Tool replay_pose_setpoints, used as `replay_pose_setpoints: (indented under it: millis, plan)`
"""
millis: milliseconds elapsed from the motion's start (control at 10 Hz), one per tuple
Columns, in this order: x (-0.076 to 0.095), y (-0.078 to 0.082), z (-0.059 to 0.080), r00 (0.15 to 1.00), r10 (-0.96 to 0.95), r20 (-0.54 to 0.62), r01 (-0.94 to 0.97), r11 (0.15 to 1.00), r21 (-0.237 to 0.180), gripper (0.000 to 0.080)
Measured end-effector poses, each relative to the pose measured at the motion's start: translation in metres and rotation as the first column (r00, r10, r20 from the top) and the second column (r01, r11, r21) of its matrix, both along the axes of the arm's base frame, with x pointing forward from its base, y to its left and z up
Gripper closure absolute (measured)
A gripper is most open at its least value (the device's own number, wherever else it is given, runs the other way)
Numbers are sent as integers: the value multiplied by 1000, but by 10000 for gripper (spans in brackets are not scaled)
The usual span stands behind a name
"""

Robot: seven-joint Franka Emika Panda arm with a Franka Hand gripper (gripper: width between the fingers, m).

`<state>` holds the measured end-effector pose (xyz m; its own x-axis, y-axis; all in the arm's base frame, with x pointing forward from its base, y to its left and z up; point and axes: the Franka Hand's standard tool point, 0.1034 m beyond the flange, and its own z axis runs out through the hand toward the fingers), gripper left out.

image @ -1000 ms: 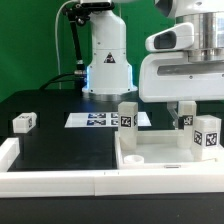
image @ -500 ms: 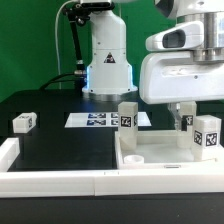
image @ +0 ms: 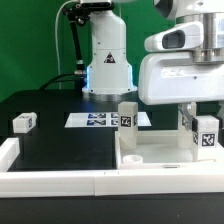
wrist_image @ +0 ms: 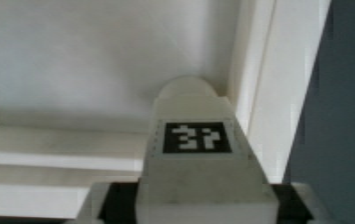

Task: Assemble square table

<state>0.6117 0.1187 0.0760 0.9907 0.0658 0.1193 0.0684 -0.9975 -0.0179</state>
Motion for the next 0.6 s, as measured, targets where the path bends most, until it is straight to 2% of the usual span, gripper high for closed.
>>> replay_pose_setpoints:
  millis: [100, 300, 600]
  plan:
    - [0, 0, 0, 1000, 0, 0, 0, 1000, 0, 509]
    - [0, 0, 0, 993, -115, -4, 115, 993, 14, 509]
    - [0, 1, -1, 903, -429, -14, 429, 902, 57, 509]
